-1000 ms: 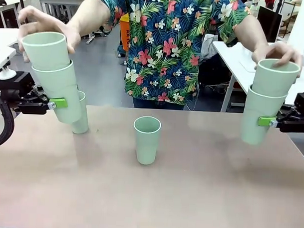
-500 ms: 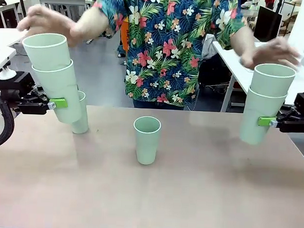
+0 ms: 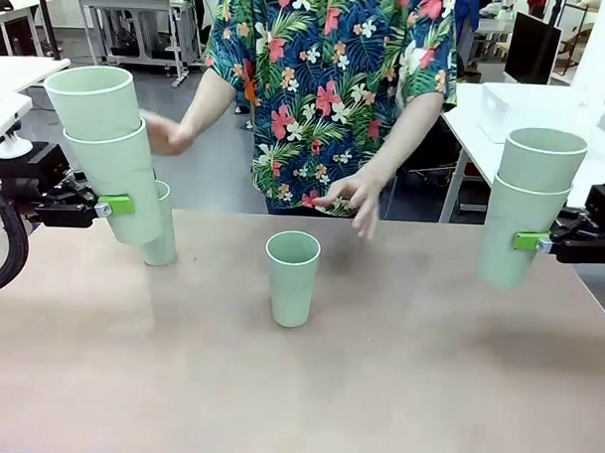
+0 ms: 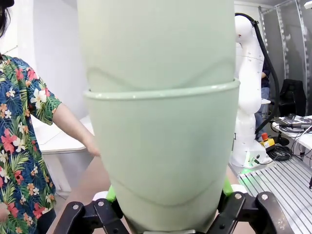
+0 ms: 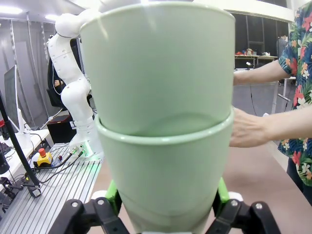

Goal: Stack the cups and store them in the basket.
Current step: Place the stack of Reusable plastic cups into the Pantry Basket.

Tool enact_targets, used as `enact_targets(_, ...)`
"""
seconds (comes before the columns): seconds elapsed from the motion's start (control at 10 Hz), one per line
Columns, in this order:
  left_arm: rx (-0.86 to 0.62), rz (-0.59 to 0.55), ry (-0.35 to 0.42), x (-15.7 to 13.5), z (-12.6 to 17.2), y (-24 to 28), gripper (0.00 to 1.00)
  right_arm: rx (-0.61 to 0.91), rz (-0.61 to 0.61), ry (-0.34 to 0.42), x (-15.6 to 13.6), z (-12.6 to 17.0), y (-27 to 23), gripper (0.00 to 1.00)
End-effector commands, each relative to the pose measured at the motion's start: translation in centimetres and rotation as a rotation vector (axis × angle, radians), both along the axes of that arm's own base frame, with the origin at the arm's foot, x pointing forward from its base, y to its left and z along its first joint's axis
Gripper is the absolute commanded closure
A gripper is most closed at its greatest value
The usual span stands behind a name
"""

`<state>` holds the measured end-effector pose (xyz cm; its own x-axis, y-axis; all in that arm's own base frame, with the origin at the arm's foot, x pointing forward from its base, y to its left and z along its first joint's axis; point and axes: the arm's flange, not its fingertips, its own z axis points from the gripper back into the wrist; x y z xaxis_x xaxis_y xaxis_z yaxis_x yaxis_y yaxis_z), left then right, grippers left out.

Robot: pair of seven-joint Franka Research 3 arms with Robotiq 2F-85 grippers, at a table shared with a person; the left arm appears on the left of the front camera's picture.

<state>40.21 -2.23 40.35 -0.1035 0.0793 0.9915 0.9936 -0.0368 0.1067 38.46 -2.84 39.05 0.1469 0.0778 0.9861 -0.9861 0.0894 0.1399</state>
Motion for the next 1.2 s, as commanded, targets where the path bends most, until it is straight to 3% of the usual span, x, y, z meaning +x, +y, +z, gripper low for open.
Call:
enact_targets(0.0,-0.006,-0.001,-0.008,-0.05,0.21,0.03,0.16,-0.002,0.000,-0.008,0.18,0.34,0.00,0.13)
enact_targets(1.1,-0.006,-0.001,-0.008,-0.05,0.21,0.03,0.16,-0.002,0.000,-0.008,0.18,0.34,0.00,0.13)
